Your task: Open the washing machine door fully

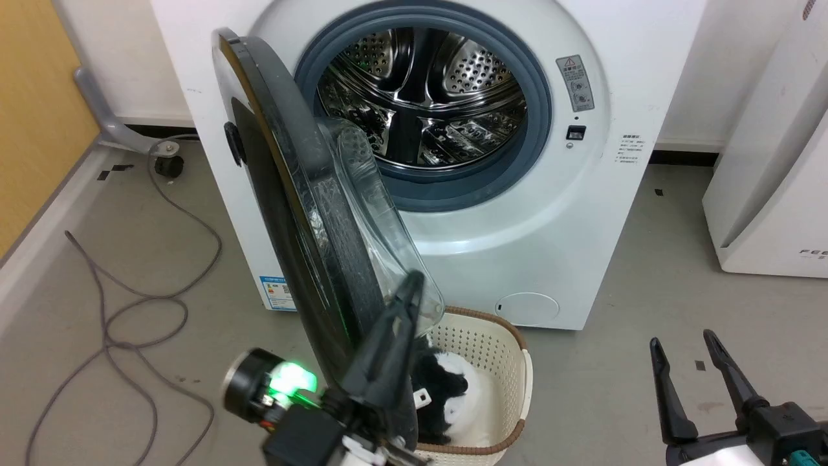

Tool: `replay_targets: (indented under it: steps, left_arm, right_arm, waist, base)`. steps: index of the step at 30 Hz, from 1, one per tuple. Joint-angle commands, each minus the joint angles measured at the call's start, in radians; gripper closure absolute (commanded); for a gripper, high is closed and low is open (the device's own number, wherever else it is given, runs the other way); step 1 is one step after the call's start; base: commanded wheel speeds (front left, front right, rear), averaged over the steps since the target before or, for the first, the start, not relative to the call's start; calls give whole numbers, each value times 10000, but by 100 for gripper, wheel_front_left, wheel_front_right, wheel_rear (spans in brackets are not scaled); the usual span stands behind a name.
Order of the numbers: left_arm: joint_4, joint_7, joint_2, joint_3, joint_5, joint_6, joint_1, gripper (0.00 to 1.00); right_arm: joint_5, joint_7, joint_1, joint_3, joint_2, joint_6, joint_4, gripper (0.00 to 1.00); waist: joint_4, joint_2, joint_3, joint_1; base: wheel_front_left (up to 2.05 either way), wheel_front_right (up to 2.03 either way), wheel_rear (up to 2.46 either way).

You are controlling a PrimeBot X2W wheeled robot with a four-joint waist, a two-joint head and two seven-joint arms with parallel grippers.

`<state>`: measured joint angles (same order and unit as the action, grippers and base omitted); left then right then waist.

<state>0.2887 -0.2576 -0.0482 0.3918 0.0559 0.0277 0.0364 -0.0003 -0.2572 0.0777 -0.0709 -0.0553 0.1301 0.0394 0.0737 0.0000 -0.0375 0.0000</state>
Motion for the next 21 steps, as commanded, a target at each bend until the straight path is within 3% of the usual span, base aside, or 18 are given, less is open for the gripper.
replay_targets:
  steps: [1,13,21]
  left_arm:
    - [-171,-42,-20,205,3,111,-211,100]
    - [-1584,-42,-20,1662,32,530,-619,100]
    - [-2557,-42,-20,1755,149,484,-632,100]
  right_arm:
    - [-44,-45,124,-10,50,6,38,0]
    - [-27,-45,95,54,51,6,186,0]
    - [-38,-45,59,30,51,6,252,0]
  waist:
    - [27,0,4,0]
    - [80,0,70,0]
    - [41,0,181,0]
  base:
    - [0,0,0]
    - [0,0,0]
    - [0,0,0]
